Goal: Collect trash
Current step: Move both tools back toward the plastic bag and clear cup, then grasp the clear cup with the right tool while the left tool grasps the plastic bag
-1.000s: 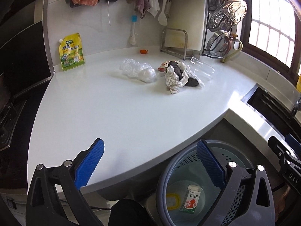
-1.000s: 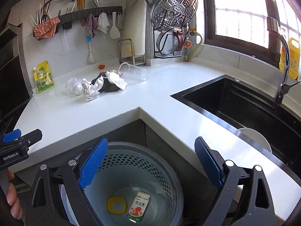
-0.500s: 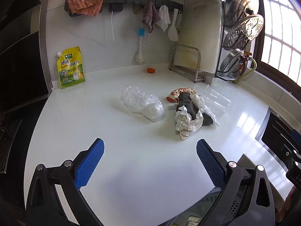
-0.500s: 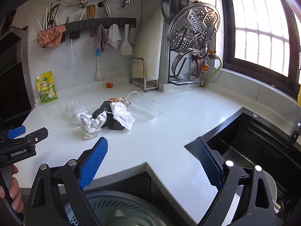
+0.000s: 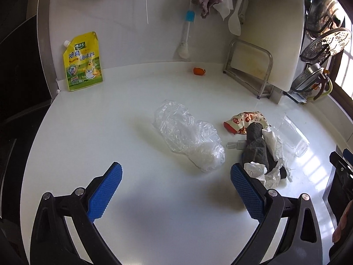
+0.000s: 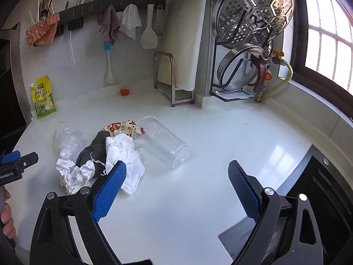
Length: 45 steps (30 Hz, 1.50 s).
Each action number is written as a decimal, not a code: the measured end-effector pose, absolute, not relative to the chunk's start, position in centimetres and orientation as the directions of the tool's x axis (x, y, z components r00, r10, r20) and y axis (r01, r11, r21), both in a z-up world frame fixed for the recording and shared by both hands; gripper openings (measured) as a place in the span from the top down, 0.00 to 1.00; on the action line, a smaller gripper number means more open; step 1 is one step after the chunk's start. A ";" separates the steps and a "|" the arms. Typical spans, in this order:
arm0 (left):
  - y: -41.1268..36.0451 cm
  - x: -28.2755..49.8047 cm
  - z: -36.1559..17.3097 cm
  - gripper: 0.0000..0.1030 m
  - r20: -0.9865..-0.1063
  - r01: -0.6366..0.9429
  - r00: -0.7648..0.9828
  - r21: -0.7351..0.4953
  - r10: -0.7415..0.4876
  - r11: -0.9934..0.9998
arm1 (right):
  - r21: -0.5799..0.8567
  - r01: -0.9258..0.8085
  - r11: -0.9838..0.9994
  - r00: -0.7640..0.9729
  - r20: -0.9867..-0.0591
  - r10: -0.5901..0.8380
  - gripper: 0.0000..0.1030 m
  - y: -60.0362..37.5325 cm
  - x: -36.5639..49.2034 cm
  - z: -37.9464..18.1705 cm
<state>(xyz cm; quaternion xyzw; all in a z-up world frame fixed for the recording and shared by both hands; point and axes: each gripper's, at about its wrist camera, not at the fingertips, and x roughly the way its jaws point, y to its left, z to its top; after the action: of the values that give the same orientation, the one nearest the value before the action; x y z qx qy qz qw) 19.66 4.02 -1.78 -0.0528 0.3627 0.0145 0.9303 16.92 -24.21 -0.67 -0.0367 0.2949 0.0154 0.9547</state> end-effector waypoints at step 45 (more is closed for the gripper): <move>3.0 26.6 -4.5 0.06 -0.739 -0.074 0.673 -0.101 -0.025 0.992 | -0.047 -0.231 0.972 0.680 -0.722 0.126 0.48 -23.0 27.3 -5.3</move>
<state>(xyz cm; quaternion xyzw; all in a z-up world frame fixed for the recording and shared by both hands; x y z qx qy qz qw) 26.63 2.99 -4.48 -0.0615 0.4041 0.0133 0.9126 27.35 -23.03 -5.25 -0.0674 0.3877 0.0977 0.9141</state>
